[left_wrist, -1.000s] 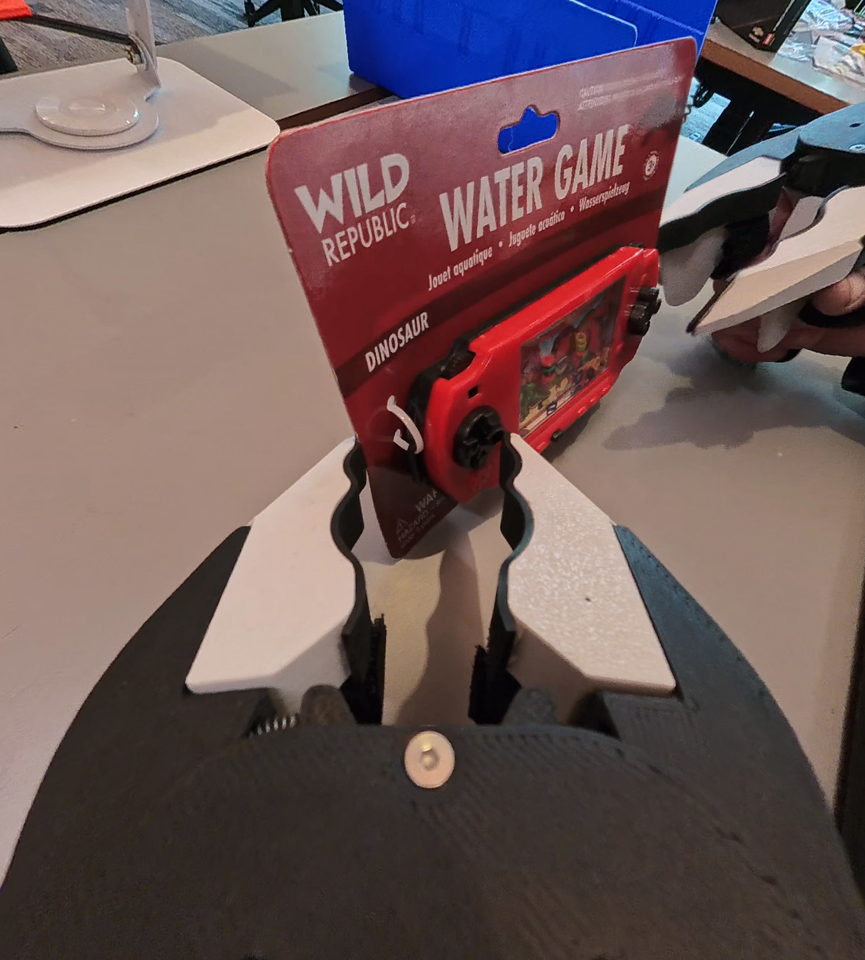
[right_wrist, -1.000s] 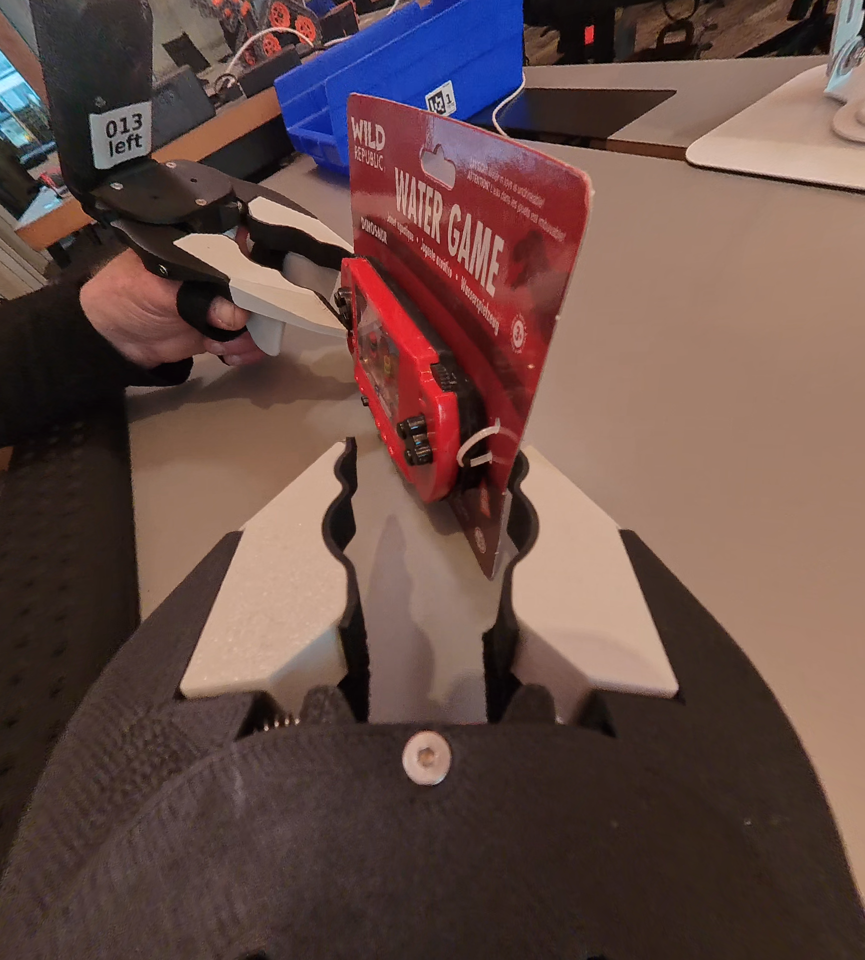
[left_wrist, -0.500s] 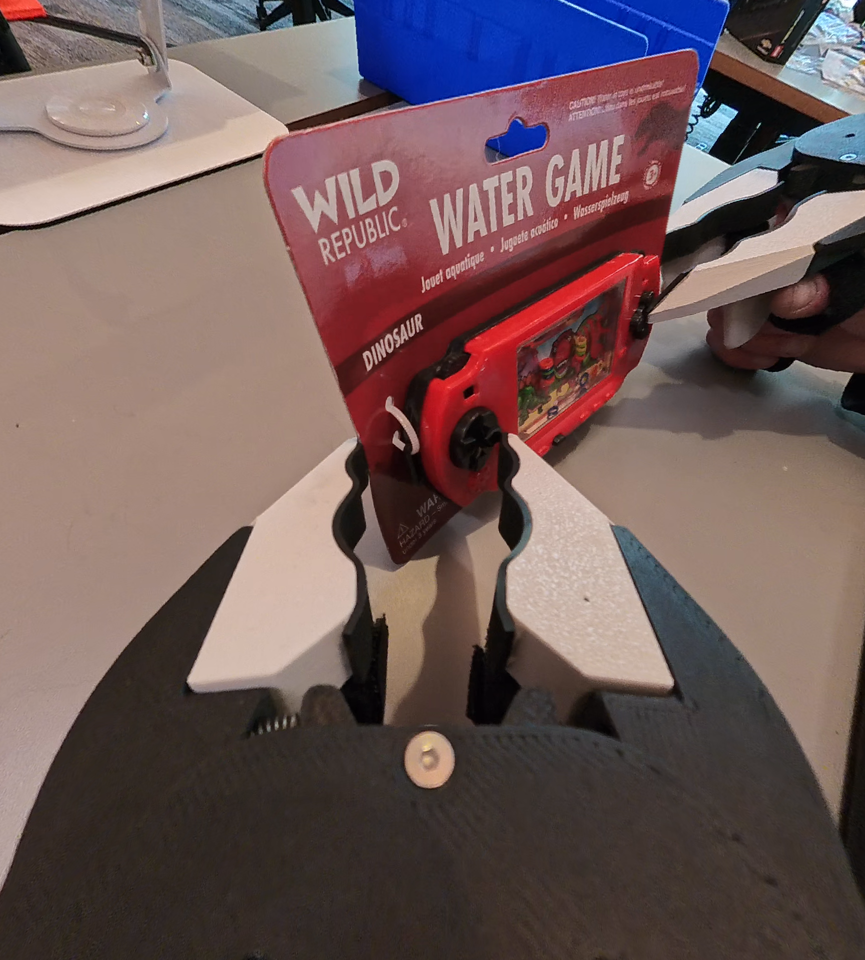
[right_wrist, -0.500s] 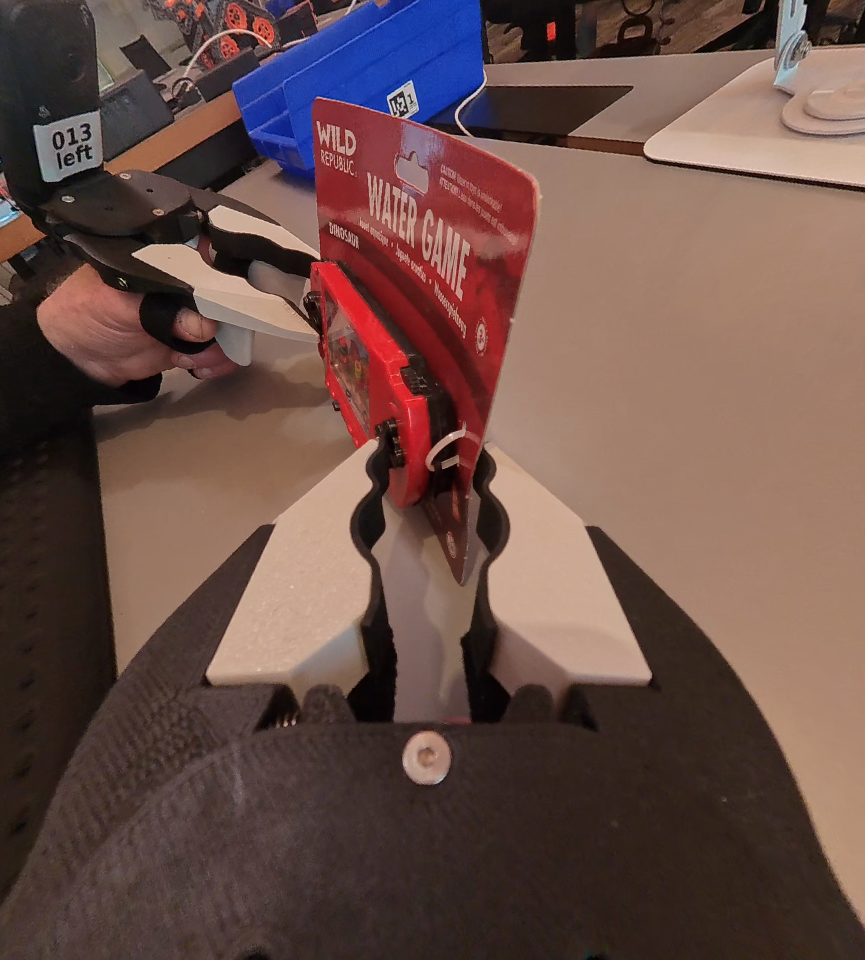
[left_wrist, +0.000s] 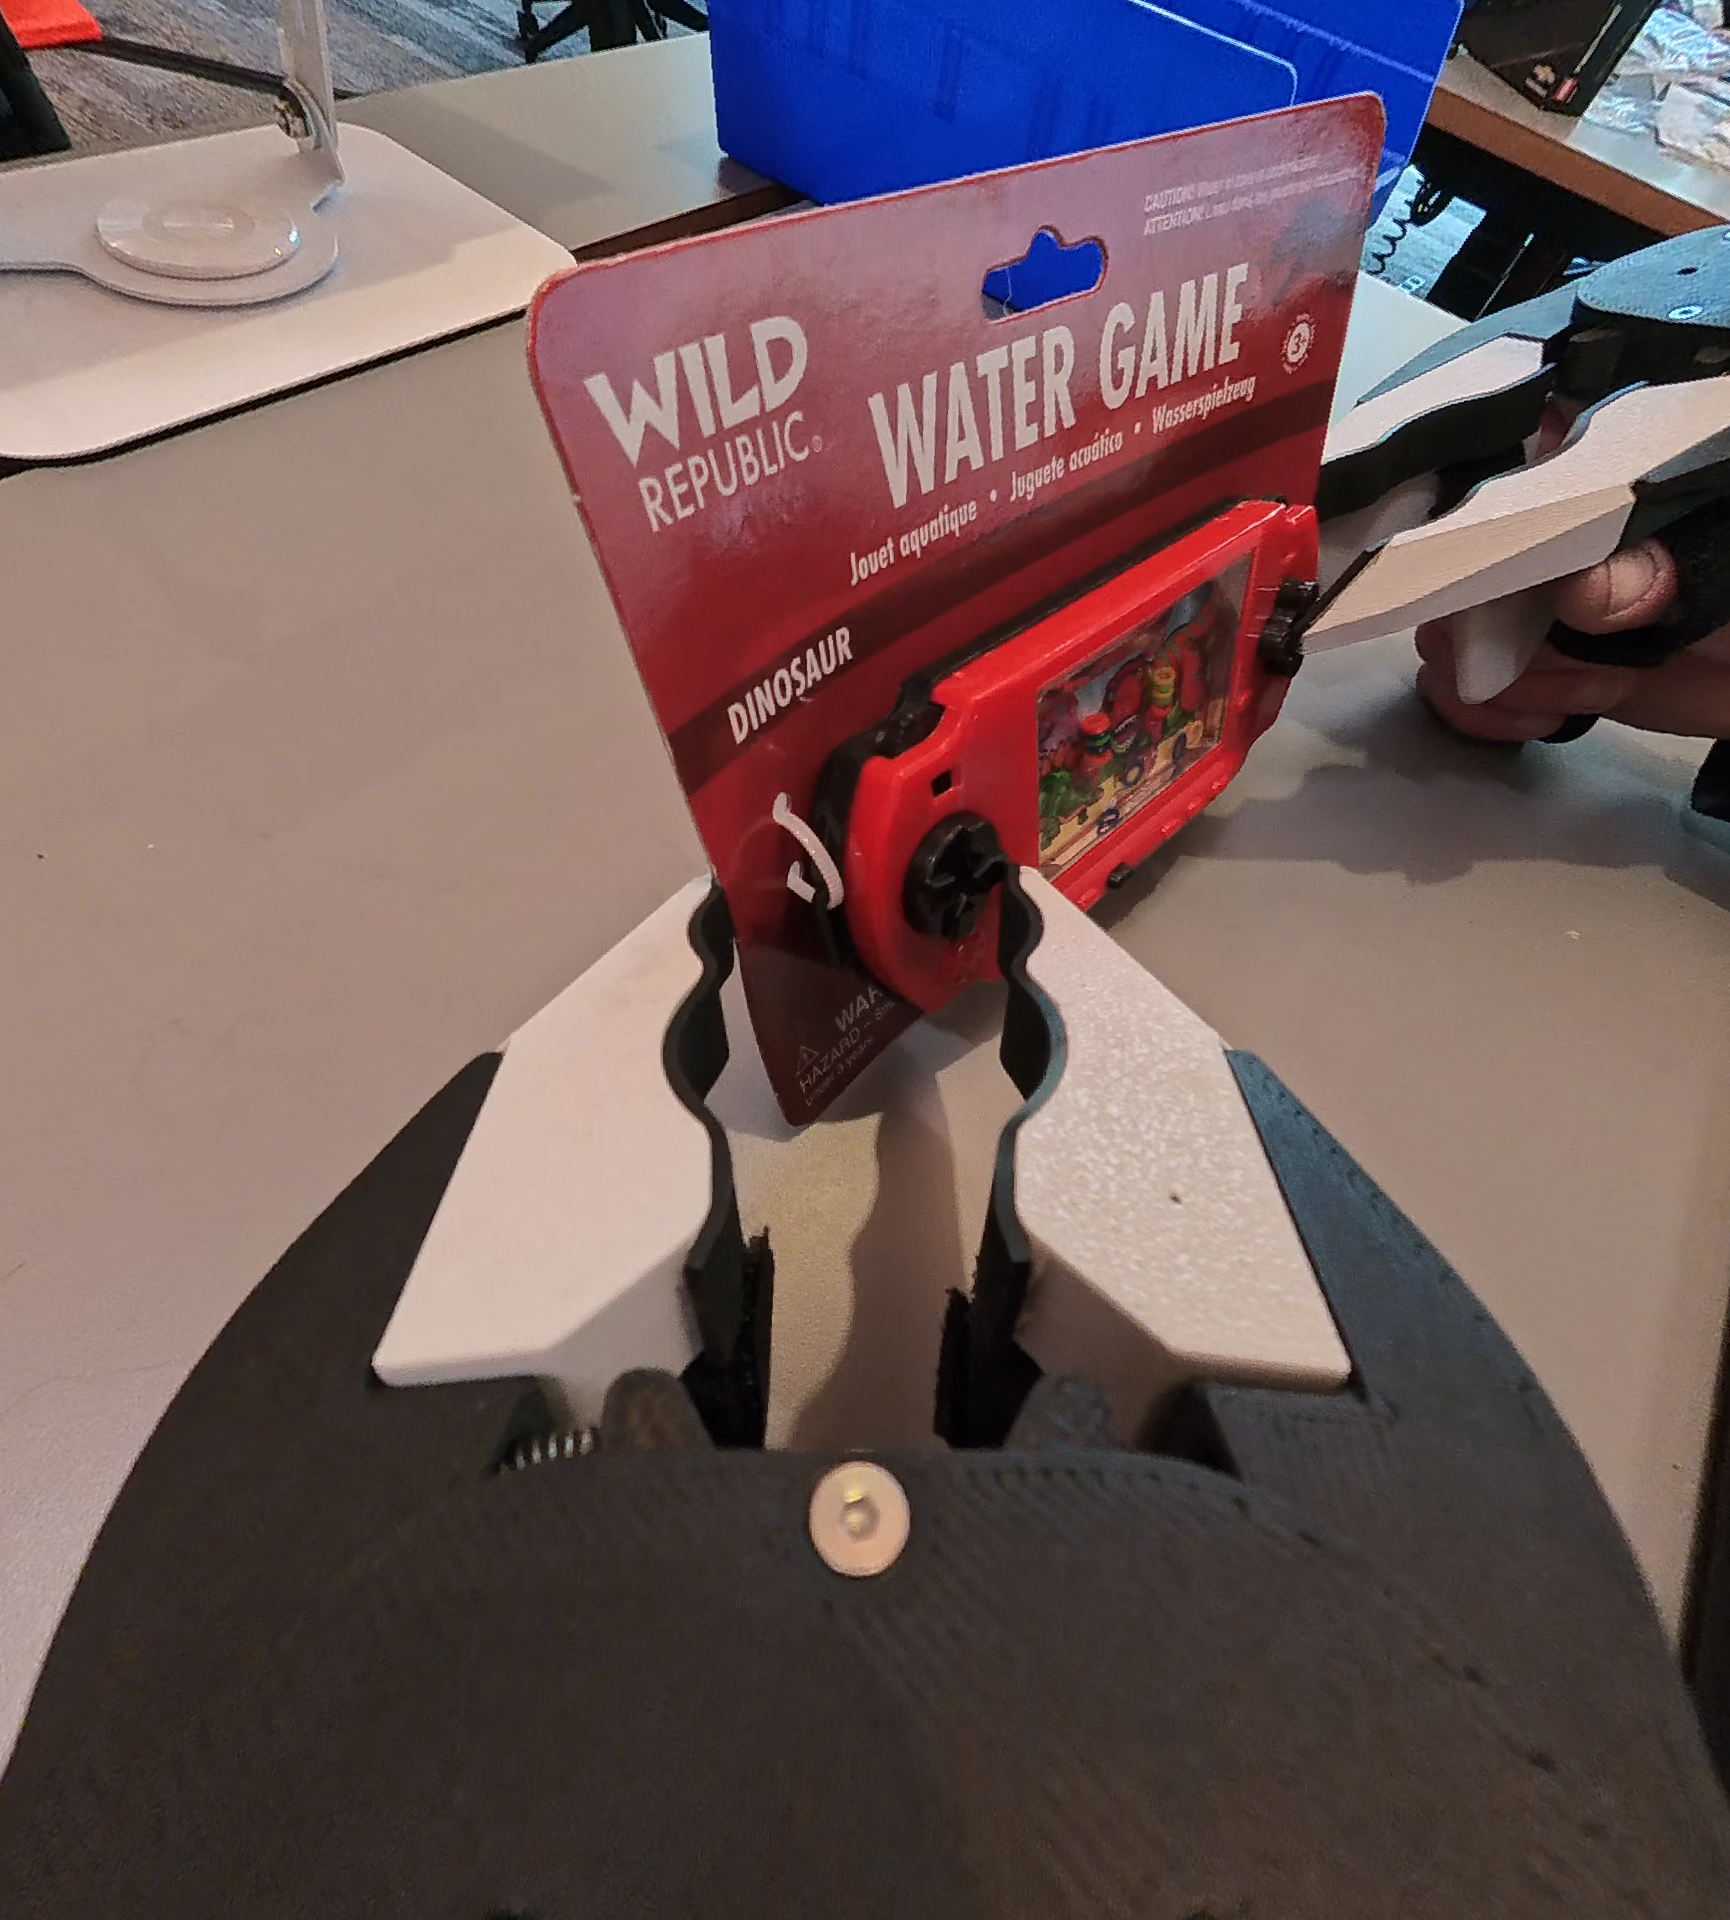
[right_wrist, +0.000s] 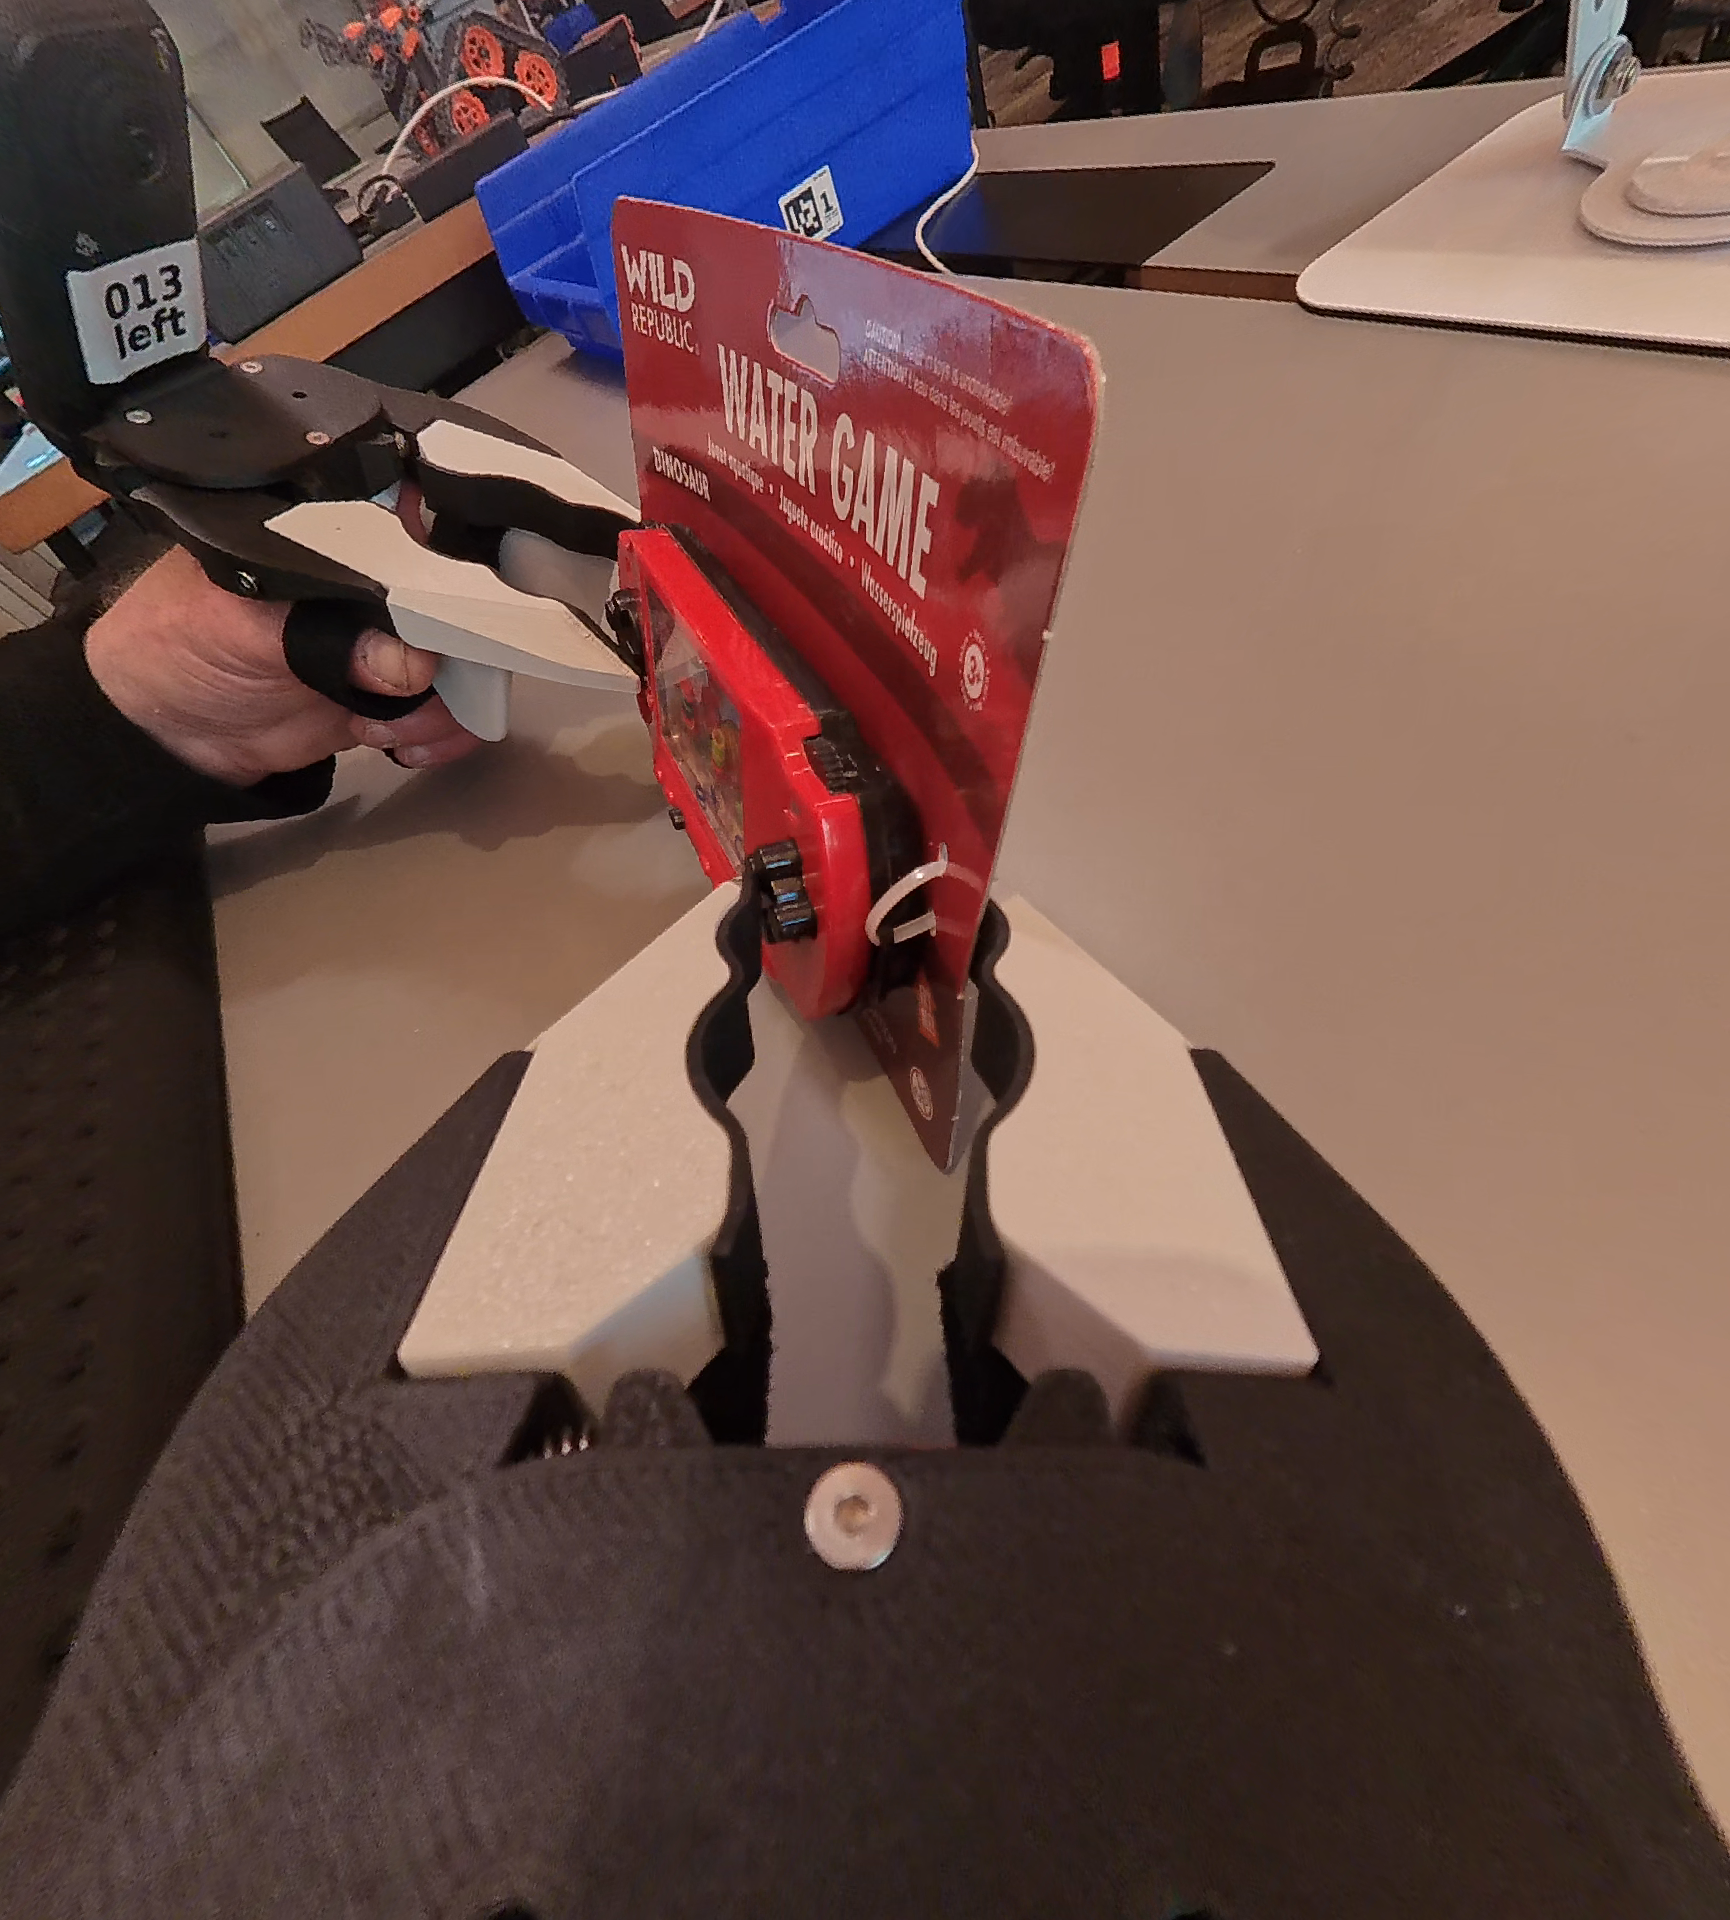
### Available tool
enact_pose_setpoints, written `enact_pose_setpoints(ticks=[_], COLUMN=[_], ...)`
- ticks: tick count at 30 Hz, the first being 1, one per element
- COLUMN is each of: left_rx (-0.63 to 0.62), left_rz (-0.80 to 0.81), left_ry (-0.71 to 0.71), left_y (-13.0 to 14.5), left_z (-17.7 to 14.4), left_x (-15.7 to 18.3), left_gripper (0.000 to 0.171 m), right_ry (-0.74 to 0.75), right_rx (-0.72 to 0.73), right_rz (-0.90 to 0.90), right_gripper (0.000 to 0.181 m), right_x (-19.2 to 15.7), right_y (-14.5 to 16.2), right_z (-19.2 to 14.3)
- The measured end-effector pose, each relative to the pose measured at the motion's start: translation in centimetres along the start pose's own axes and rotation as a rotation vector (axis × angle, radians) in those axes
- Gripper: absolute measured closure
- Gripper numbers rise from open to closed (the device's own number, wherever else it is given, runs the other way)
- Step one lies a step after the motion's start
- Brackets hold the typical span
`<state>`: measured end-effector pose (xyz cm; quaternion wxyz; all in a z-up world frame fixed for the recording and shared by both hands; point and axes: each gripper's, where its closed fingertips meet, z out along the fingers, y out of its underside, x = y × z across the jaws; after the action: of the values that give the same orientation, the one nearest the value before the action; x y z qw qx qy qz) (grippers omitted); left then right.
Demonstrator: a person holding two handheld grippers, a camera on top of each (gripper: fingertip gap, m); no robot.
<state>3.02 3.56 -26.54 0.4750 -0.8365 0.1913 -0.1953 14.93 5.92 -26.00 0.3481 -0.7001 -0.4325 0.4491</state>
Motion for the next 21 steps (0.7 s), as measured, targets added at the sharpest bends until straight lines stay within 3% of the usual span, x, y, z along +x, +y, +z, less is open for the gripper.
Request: enact_pose_setpoints(ticks=[21], left_rx=[0.002], left_rz=[-0.006], left_ry=[-0.015], left_y=[0.00], left_z=[0.13], left_x=[-0.01], left_gripper=[0.124], right_ry=[0.023], right_rx=[-0.024], right_rz=[-0.025], right_gripper=[0.150], right_x=[0.24], right_y=[0.04], right_z=[-0.10])
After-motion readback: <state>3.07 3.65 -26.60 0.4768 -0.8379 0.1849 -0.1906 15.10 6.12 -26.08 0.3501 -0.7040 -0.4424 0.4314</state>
